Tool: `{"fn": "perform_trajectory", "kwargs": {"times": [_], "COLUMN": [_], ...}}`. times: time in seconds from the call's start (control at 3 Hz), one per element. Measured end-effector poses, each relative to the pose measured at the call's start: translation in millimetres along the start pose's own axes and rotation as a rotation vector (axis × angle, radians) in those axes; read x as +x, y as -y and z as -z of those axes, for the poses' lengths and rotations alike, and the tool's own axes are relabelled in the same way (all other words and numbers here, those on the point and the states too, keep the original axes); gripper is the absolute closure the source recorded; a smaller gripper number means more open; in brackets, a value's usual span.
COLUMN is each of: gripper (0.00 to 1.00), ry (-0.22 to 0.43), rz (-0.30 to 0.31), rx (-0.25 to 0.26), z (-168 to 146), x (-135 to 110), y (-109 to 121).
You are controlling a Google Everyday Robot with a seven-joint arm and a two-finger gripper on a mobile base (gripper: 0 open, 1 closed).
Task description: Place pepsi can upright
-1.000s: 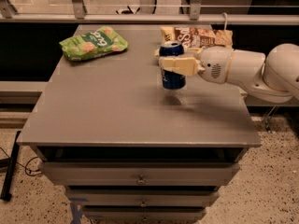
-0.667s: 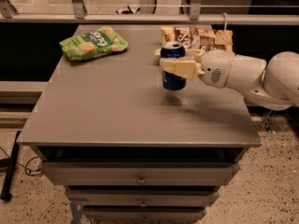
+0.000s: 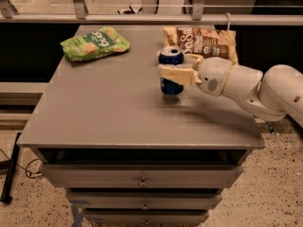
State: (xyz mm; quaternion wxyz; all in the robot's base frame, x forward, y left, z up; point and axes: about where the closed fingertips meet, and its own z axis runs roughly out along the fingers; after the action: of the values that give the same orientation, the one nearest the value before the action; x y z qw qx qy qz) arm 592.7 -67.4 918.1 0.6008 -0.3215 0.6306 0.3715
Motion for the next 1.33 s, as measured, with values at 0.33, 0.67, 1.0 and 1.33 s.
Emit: {"fn": "perform_trajectory", "kwargs": {"times": [0.33, 0.67, 1.0, 1.33], "gripper": [0.82, 0.58, 0.35, 0.12], "ry": [0.020, 0.031, 0.031, 0.030], "rz": [0.023, 0.047, 0.060, 0.063], "rx": [-0.028, -0.058, -0.090, -0.111], "z": [-6.6, -12.2, -17.1, -18.9], "x": [7.1, 10.5, 14.3, 18.6], "y": [-1.4, -1.5, -3.7, -4.6]}}
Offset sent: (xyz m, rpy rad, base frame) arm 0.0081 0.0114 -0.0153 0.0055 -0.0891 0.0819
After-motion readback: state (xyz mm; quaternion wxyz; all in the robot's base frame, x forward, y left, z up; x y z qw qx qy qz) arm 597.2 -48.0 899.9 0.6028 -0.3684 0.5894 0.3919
